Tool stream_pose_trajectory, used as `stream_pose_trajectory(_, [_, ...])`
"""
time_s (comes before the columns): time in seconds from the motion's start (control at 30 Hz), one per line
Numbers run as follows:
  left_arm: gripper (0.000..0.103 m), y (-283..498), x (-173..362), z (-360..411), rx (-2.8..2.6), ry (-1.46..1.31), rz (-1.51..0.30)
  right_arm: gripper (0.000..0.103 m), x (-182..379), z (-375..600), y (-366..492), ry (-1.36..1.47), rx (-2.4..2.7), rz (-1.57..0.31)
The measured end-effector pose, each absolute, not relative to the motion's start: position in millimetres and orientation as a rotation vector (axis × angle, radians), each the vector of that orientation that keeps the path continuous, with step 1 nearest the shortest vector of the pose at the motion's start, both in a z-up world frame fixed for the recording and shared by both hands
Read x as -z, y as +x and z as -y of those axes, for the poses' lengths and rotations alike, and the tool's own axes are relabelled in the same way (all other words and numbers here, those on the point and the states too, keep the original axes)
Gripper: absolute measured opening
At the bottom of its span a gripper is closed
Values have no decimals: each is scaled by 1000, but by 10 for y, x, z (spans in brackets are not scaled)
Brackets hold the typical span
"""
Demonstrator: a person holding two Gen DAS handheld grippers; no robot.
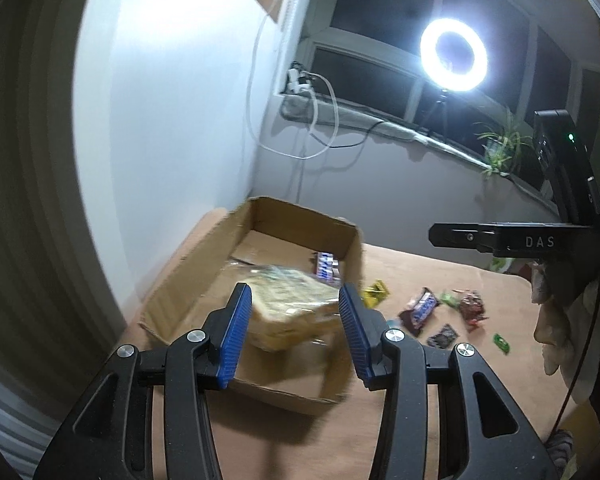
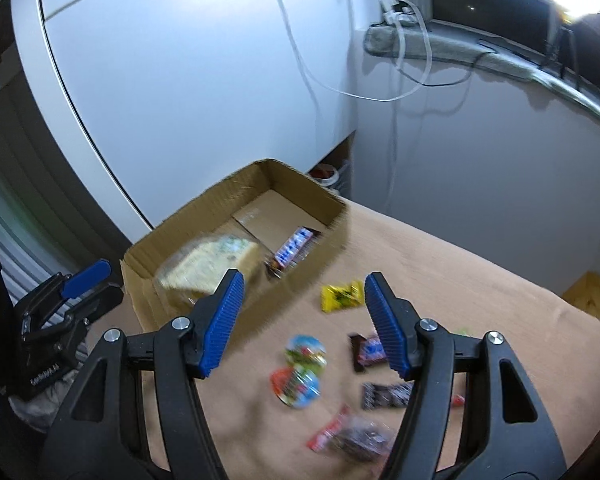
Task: Organize snacks
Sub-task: 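Grasp the green candy with the right tool while the left tool grasps the bagged cake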
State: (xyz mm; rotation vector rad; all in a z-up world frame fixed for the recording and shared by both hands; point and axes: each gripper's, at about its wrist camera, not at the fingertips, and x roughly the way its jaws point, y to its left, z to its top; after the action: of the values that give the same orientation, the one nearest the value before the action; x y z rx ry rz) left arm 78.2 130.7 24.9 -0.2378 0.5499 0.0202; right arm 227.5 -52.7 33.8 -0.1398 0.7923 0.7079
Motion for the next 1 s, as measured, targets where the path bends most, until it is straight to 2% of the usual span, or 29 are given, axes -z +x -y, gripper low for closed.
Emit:
stream_pose_trajectory(0.33, [44,749,-237,-814,100,-224,-576,66,-223,1520,2215,-78,-608,-808])
stream_pose_trajectory(0.4, [44,751,-209,-735,121,-229,-589,69,-154,1728,2226,-76,-567,-811])
stream_pose_trajectory(0.43, [44,757,-191,-684,136,-233,-599,74,-123,1820,2240,-72,-548,-813])
stream_pose_trajectory(0.53, [56,760,-145,-544,168,-235,-621,77,-20,2037,2311,-45,-513,-838])
stream_pose_trajectory(0.8, [56,803,39,-165,251,-216,-689,77,340,2427,2412,-13,-452,-901])
stream_pose_trajectory(0.93, [67,825,149,9,285,-202,-723,77,559,2464,2339,-48,-440,-931])
stream_pose_trajectory(1.0, [67,859,203,79,292,-192,-739,77,664,2479,2310,-63,-439,-945])
